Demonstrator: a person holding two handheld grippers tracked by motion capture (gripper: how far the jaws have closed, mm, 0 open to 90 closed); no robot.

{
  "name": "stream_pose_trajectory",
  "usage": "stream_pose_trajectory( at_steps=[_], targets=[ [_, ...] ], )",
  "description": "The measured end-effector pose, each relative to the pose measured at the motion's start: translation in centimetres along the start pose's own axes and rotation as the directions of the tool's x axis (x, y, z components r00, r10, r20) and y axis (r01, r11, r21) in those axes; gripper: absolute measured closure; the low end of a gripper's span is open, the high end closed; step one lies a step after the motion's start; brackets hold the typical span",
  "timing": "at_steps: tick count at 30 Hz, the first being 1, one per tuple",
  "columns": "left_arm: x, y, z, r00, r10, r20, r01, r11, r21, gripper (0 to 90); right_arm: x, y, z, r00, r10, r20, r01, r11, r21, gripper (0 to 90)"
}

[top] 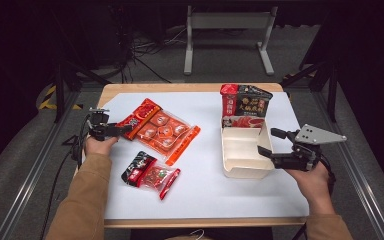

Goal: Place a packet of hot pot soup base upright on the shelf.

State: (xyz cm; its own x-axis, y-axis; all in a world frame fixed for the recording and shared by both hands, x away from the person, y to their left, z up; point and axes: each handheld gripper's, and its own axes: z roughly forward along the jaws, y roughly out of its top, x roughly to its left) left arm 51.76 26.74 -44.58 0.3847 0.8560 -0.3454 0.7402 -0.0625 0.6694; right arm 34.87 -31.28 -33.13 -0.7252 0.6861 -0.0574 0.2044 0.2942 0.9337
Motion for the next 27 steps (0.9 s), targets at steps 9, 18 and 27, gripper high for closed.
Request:
stream_pose_trajectory(
  at_steps=[9,18,27],
  targets=[
    [-0.1,0.0,0.3,0.9991,-0.020,0.036,0.019,0.9997,0.017,34.4,0.1,0.0,0.1,1.0000,0.004,-0.006,-0.004,1.000,0.005,22.5],
    [-0.3,-0.1,0.7,0.9977,-0.034,0.058,0.033,0.9992,0.021,49.7,0.2,0.0,0.2,0.9999,-0.005,-0.013,0.005,1.000,0.001,22.5],
    [-1.4,0.2,0.4,0.9940,0.015,0.108,-0.015,0.9999,-0.002,72.1,0.3,0.0,0.3,0.9997,-0.009,-0.021,0.009,1.000,0.001,22.5]
  ],
)
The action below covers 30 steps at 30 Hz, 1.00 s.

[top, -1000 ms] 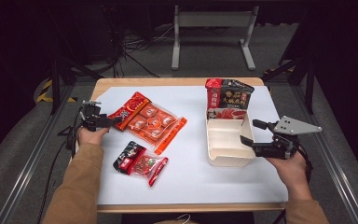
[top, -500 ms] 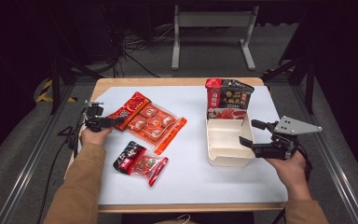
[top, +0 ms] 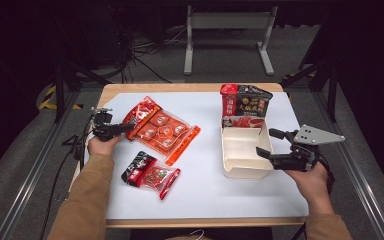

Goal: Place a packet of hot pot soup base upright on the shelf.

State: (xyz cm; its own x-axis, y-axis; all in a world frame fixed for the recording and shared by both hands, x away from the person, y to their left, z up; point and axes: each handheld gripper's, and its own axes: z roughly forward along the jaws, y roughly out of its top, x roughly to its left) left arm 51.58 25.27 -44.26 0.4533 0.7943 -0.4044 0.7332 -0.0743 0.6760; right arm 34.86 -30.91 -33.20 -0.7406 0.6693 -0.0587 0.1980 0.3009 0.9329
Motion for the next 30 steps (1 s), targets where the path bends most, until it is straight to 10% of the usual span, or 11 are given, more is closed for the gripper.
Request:
stream_pose_trajectory(
  at_steps=[6,16,30],
  targets=[
    [-0.7,0.0,0.3,0.9975,0.056,-0.044,-0.055,0.9984,0.014,88.3,0.1,0.0,0.1,1.0000,-0.006,-0.005,0.006,1.000,0.004,22.7],
    [-1.6,0.2,-0.3,0.9917,0.105,-0.074,-0.106,0.9944,-0.006,90.0,0.1,0.0,0.1,0.9998,-0.009,-0.019,0.009,1.000,0.025,30.6],
    [-4.2,1.2,-4.2,0.9850,0.162,-0.059,-0.169,0.9733,-0.155,90.0,-0.2,0.3,-0.3,0.9972,0.043,-0.061,-0.040,0.998,0.050,47.4]
  ],
)
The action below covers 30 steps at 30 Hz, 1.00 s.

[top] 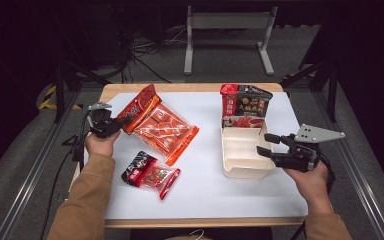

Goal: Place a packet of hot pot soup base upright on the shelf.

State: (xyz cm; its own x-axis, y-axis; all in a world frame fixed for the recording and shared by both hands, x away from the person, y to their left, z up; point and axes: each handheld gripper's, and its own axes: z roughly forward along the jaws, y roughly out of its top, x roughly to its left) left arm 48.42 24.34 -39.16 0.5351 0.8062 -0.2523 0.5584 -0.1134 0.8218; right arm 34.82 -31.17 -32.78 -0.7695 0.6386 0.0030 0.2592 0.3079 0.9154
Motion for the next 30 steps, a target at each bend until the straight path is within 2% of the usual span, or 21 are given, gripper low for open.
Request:
stream_pose_trajectory(
  at_steps=[7,9,13,18,20,21,22,23,24,28,30],
  targets=[
    [-1.1,0.7,-1.2,0.9988,0.014,0.047,-0.010,0.9976,-0.068,90.0,0.0,0.1,-0.5,0.9999,-0.012,0.010,0.012,1.000,-0.013,54.2],
    [-1.6,1.1,-1.6,0.9981,0.021,0.058,-0.017,0.9973,-0.072,90.0,0.0,0.1,-0.5,0.9999,-0.013,0.011,0.013,1.000,-0.014,54.4],
    [-3.3,2.0,-2.5,0.9943,0.086,0.062,-0.079,0.9911,-0.107,90.0,0.1,0.1,-0.7,0.9998,-0.012,0.015,0.013,1.000,-0.020,53.8],
    [-5.9,3.0,-3.4,0.9833,0.155,0.095,-0.140,0.9781,-0.155,90.0,0.1,0.1,-1.0,0.9997,-0.013,0.019,0.014,0.999,-0.035,52.7],
    [-6.7,3.2,-3.7,0.9790,0.174,0.107,-0.155,0.9736,-0.168,90.0,0.1,0.1,-1.0,0.9997,-0.014,0.021,0.015,0.999,-0.036,52.7],
    [-6.7,3.2,-3.7,0.9790,0.174,0.107,-0.155,0.9736,-0.168,90.0,0.1,0.1,-1.1,0.9996,-0.015,0.022,0.016,0.999,-0.037,52.7],
    [-7.6,3.5,-4.0,0.9727,0.202,0.115,-0.179,0.9666,-0.184,90.0,0.1,0.1,-1.1,0.9996,-0.017,0.024,0.018,0.999,-0.040,52.7],
    [-7.9,3.6,-4.1,0.9697,0.217,0.113,-0.193,0.9633,-0.186,90.0,0.2,0.1,-1.2,0.9996,-0.018,0.024,0.019,0.999,-0.044,52.7],
    [-7.9,3.6,-4.1,0.9697,0.217,0.113,-0.193,0.9633,-0.186,90.0,0.2,0.1,-1.2,0.9996,-0.018,0.024,0.019,0.999,-0.044,52.7],
    [-9.9,4.0,-4.6,0.9538,0.272,0.127,-0.240,0.9451,-0.221,90.0,0.3,0.1,-1.5,0.9990,-0.027,0.035,0.028,0.998,-0.051,53.2],
    [-10.6,4.2,-4.9,0.9478,0.292,0.128,-0.257,0.9367,-0.238,90.0,0.3,0.1,-1.6,0.9988,-0.029,0.040,0.031,0.998,-0.053,53.4]
  ],
)
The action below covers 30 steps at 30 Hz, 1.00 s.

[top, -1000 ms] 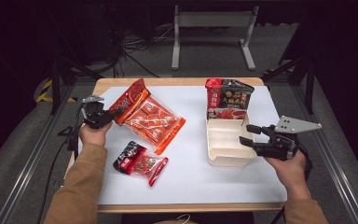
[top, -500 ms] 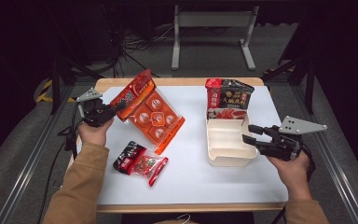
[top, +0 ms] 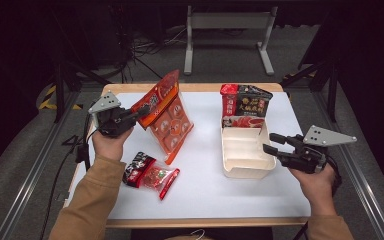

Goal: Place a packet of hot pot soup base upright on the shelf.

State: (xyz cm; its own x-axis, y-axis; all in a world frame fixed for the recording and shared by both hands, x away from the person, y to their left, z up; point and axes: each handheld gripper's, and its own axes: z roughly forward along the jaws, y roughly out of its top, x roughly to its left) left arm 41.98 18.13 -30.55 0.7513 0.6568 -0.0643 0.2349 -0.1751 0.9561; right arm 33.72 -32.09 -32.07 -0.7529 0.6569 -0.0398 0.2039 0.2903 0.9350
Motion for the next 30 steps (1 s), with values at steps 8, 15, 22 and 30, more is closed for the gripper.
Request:
stream_pose_trajectory(
  at_steps=[8,15,22,30],
  targets=[
    [-2.0,1.1,-0.7,0.9970,0.076,0.015,-0.076,0.9964,-0.039,90.0,0.3,0.2,-0.1,0.9999,-0.011,0.006,0.011,1.000,-0.002,53.8],
    [-3.2,2.0,-1.8,0.9922,0.118,0.038,-0.116,0.9913,-0.063,90.0,0.7,0.6,-0.1,0.9997,-0.023,-0.003,0.023,1.000,-0.009,53.8],
    [-4.9,3.0,-2.9,0.9811,0.174,0.084,-0.168,0.9830,-0.073,90.0,1.1,0.9,0.3,0.9993,-0.030,-0.023,0.029,1.000,-0.010,53.5],
    [-6.1,3.7,-3.5,0.9694,0.188,0.158,-0.182,0.9819,-0.052,90.0,1.9,2.4,0.9,0.9969,-0.049,-0.061,0.049,0.999,-0.002,52.3]
  ],
)
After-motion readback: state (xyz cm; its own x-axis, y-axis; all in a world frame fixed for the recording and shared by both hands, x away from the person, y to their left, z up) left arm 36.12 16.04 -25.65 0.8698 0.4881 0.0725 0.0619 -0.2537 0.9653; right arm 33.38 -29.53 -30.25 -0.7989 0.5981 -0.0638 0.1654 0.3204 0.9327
